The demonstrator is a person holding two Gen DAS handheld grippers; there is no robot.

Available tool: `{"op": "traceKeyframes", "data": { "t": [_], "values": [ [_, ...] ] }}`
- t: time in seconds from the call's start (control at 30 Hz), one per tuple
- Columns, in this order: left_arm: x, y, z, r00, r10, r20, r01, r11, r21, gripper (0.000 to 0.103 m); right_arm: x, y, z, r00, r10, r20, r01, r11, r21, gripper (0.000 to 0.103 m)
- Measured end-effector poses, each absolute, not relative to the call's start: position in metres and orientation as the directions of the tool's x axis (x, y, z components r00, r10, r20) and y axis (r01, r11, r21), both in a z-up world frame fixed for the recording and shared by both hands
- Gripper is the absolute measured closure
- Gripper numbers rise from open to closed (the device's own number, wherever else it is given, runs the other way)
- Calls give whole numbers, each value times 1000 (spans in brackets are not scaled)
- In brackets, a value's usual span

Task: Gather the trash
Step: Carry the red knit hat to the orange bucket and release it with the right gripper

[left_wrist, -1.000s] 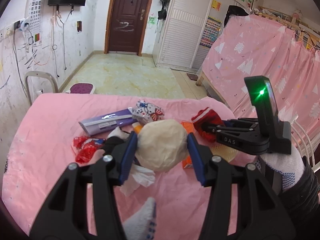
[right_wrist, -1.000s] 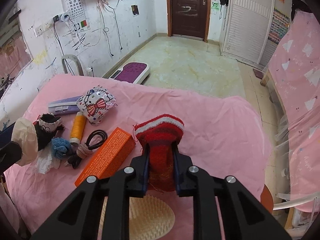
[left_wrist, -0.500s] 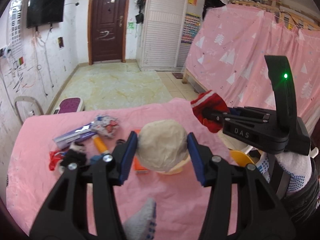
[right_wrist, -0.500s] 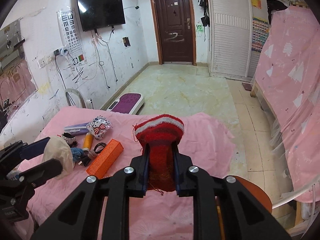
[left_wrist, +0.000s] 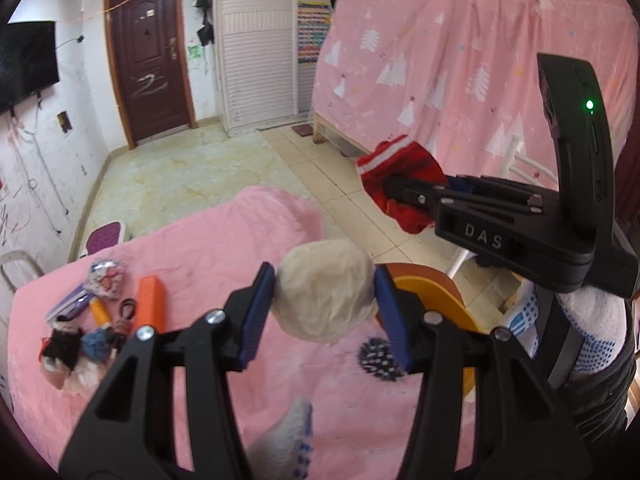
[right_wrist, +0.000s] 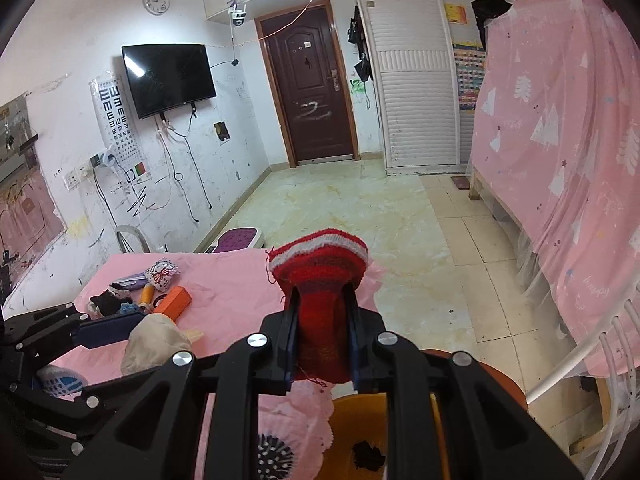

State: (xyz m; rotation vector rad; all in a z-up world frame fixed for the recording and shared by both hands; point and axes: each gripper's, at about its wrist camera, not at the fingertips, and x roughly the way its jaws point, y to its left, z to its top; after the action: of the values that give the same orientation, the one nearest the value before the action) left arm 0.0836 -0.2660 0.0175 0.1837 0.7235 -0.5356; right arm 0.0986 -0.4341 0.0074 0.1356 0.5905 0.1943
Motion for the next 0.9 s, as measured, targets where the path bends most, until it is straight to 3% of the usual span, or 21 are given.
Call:
{"op": "traceKeyframes", "data": {
  "t": [0.37, 0.47, 0.67, 0.77, 0.9],
  "values": [
    [79, -349, -15, 534, -410, -740, 609, 793, 0, 52, 63, -506, -25, 834, 196, -516, -67, 964, 258, 93],
    [77, -366, -24, 518, -408, -752, 620, 785, 1, 27, 58, -522, -37, 831, 201, -519, -51, 956, 288, 93],
    [74, -378, -30, 513, -395, -762, 625, 780, 16, 24, 53, -535, -54, 815, 224, -534, -49, 945, 323, 92],
    [75, -372, -28, 513, -397, -761, 619, 786, 7, 24, 54, -532, -56, 811, 235, -536, -54, 942, 331, 88],
    [72, -356, -18, 534, -410, -740, 605, 796, -4, 24, 55, -523, -53, 806, 234, -544, -59, 946, 320, 72]
  ]
}}
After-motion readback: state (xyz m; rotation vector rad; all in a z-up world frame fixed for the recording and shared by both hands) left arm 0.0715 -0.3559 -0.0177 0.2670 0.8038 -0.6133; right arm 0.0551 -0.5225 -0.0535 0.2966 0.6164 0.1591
